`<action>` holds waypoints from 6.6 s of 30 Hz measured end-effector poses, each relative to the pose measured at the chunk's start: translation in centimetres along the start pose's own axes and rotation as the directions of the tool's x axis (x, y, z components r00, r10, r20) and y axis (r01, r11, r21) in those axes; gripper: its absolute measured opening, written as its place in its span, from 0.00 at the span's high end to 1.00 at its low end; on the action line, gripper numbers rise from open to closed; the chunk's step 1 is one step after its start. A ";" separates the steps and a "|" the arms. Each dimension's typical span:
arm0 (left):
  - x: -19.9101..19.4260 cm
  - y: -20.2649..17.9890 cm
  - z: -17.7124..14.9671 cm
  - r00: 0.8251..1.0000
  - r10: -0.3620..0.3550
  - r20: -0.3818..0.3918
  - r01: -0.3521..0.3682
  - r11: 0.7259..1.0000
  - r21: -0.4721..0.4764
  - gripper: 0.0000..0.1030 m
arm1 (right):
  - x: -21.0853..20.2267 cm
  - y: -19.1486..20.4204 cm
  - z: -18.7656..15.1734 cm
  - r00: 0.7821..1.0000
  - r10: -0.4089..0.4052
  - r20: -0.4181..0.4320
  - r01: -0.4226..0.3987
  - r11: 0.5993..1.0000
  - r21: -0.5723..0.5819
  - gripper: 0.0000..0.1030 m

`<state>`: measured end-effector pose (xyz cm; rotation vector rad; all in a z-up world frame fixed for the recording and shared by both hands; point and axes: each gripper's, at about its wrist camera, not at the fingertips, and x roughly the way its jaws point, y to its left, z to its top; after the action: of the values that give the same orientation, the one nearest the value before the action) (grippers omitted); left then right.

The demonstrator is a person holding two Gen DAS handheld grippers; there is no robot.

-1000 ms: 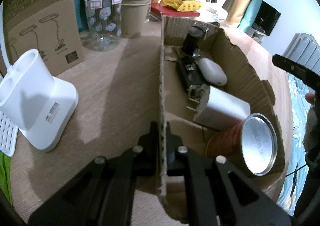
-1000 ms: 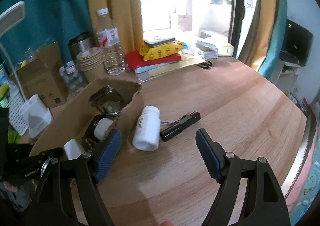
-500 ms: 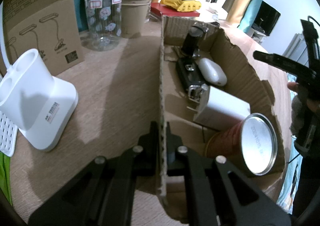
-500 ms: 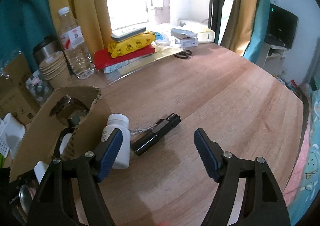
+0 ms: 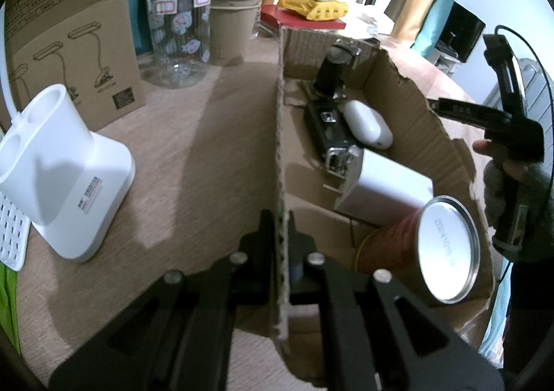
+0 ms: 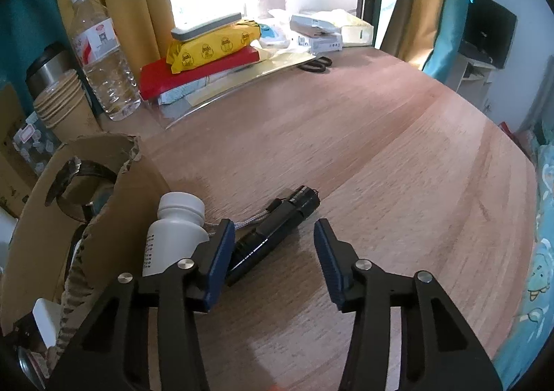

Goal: Organize rigid objects
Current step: 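Move the right gripper to the black flashlight on the table, then close the right gripper on the black flashlight and lift it, then carry the flashlight into the box and open the right gripper, then move the right gripper to the white pill bottle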

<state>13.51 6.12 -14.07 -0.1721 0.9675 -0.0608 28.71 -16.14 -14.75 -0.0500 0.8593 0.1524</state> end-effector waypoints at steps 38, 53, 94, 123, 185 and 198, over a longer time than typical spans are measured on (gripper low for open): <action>-0.2 0.1 0.1 1.000 0.000 0.003 0.000 1.000 0.000 0.96 | -4.0 -0.8 0.3 0.995 0.060 0.082 -0.062 0.998 0.022 0.80; 0.0 0.5 0.3 1.000 0.002 0.007 -0.002 1.000 0.003 0.96 | -13.0 2.2 1.6 0.963 0.143 0.230 -0.133 0.989 -0.059 0.80; 0.0 0.8 0.4 1.000 0.001 0.010 -0.001 1.000 0.002 0.96 | -10.3 14.5 -0.5 0.939 0.337 0.073 -0.306 0.912 -0.273 0.81; 0.3 0.6 0.1 1.000 -0.002 0.011 0.002 1.000 0.001 0.96 | -6.7 14.2 -1.4 0.944 0.328 -0.017 -0.323 0.917 -0.235 0.96; 0.0 1.0 0.1 1.000 0.000 0.013 0.000 1.000 0.007 0.96 | -4.9 2.4 -0.7 0.990 0.122 0.067 -0.117 0.990 -0.073 0.26; 0.0 1.0 0.1 1.000 -0.001 0.013 0.001 1.000 0.007 0.96 | -2.5 3.0 -1.4 0.992 0.127 0.004 -0.126 0.988 -0.089 0.27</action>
<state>13.61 7.08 -14.18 -0.1662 0.9539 -0.0636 25.62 -13.65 -13.69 -0.0774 0.8460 0.3097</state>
